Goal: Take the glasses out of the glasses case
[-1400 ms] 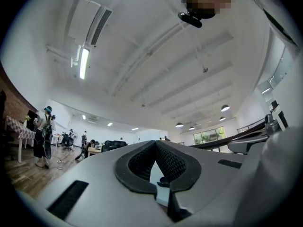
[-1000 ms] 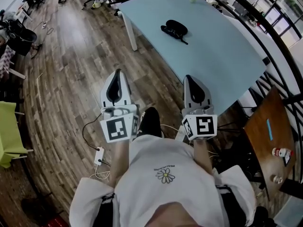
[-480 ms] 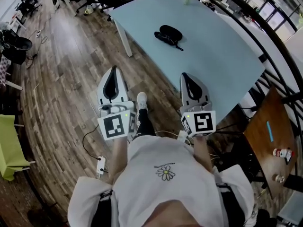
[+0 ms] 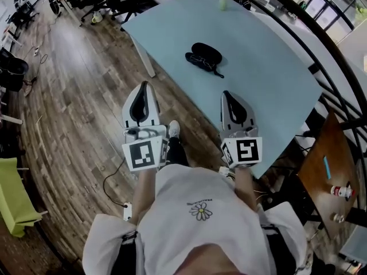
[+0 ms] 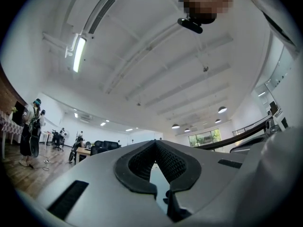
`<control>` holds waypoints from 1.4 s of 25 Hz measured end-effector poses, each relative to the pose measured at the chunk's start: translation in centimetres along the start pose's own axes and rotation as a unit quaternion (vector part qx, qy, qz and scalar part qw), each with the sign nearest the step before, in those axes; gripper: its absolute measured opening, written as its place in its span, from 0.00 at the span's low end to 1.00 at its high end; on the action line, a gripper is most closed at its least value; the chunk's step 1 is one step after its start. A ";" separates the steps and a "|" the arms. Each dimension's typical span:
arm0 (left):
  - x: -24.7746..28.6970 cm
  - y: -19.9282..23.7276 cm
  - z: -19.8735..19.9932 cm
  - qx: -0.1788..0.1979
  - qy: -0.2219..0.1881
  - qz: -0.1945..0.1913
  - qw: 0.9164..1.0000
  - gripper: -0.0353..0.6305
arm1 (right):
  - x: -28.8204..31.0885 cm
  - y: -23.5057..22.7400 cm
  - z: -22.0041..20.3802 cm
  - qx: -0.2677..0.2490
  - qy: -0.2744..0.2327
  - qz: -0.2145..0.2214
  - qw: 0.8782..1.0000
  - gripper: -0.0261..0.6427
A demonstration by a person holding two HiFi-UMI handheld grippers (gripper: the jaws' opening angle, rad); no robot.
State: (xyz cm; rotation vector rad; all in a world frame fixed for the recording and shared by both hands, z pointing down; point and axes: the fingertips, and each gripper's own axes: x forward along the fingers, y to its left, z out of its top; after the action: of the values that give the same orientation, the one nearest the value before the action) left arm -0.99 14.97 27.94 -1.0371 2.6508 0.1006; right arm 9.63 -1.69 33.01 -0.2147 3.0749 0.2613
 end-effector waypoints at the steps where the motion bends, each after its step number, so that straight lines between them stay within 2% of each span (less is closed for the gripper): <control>1: 1.5 0.7 -0.2 0.000 0.001 -0.004 1.000 0.08 | 1.6 -0.4 0.1 -0.001 0.001 -0.004 1.000 0.05; 8: 13.5 6.3 -1.6 -0.005 -0.011 -0.027 1.000 0.08 | 13.3 -4.0 2.4 -0.029 -0.003 -0.048 0.998 0.05; 13: 21.1 11.1 -3.5 -0.002 -0.012 -0.038 0.999 0.08 | 22.3 -4.3 2.5 -0.037 0.005 -0.055 0.998 0.05; 17: 25.7 14.4 -5.5 -0.032 0.013 -0.042 0.999 0.08 | 27.4 -4.1 3.0 -0.035 0.014 -0.057 0.998 0.05; 20: 27.7 15.1 -7.3 -0.041 0.029 -0.046 0.998 0.08 | 29.9 -4.3 2.6 -0.033 0.019 -0.055 0.998 0.05; 24: 28.9 14.0 -9.3 -0.041 0.039 -0.065 0.996 0.07 | 31.4 -4.8 1.4 -0.028 0.019 -0.055 0.998 0.05; 27: 29.0 13.5 -9.5 -0.044 0.038 -0.069 0.996 0.08 | 31.6 -4.7 1.0 -0.026 0.023 -0.052 0.998 0.05; 35: 29.6 11.9 -8.6 -0.044 0.024 -0.079 0.996 0.08 | 31.4 -4.9 2.6 -0.027 -0.005 -0.047 0.999 0.05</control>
State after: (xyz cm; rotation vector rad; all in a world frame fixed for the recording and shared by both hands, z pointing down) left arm -31.75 2.99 26.98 -1.2887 2.6152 0.1624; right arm -20.62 -10.21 27.80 -0.3582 3.0392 0.3395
